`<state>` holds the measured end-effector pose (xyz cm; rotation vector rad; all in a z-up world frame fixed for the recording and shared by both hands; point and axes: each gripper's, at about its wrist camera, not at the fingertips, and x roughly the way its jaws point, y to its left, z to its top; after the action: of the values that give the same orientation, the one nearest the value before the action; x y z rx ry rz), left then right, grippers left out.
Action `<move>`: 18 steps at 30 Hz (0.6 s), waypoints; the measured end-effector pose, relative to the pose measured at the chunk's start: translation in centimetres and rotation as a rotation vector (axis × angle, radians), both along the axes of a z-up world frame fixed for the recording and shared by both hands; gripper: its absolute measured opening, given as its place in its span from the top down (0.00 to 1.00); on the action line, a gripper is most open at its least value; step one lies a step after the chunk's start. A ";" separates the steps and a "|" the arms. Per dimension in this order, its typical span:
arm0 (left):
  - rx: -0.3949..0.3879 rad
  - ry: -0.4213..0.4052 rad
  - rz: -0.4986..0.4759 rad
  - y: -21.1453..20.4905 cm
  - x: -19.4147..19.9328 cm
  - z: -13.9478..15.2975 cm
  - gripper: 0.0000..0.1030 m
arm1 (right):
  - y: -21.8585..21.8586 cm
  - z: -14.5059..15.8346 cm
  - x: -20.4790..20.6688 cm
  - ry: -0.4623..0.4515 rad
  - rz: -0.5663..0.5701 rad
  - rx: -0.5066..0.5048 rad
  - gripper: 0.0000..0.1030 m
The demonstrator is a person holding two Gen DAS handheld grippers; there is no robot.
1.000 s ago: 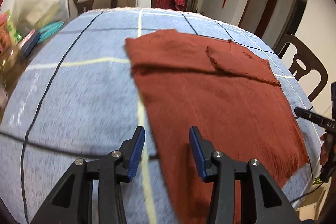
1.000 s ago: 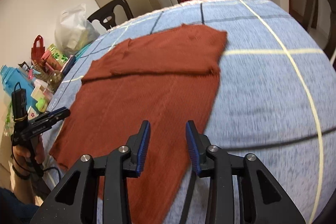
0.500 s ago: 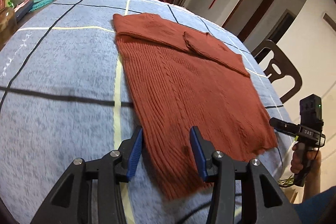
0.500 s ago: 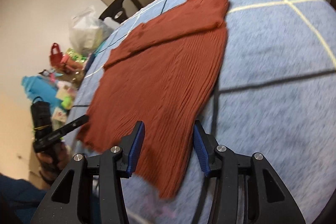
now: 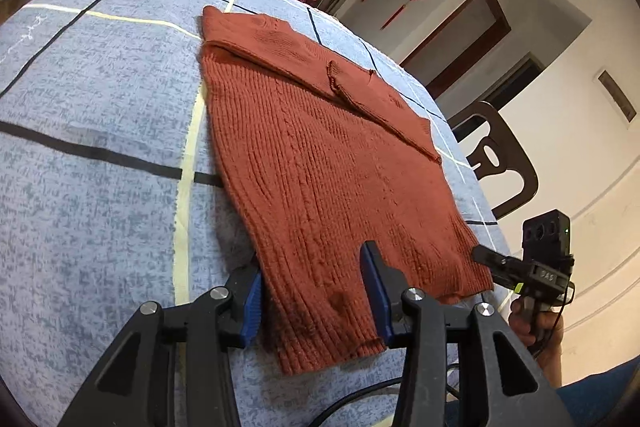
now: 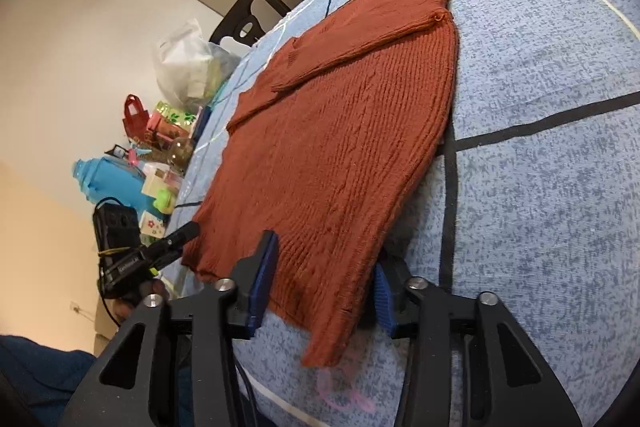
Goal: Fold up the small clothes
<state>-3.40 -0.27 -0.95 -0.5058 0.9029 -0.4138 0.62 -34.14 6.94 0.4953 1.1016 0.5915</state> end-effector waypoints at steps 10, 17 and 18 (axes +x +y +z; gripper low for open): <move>0.050 -0.034 -0.019 -0.7 0.1 0.2 0.92 | 0.7 -0.2 0.1 -0.005 0.022 -0.055 0.94; -0.011 -0.152 -0.006 1.4 -1.4 3.2 0.93 | -1.7 2.2 -1.2 -0.093 -0.015 0.032 0.94; -0.022 -0.160 -0.003 1.7 -1.5 3.5 0.93 | -2.1 2.5 -1.4 -0.100 -0.024 0.044 0.95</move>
<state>-4.92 1.40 2.58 -0.4838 0.7453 -0.4609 -0.79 -36.23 9.41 0.5113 0.9880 0.6144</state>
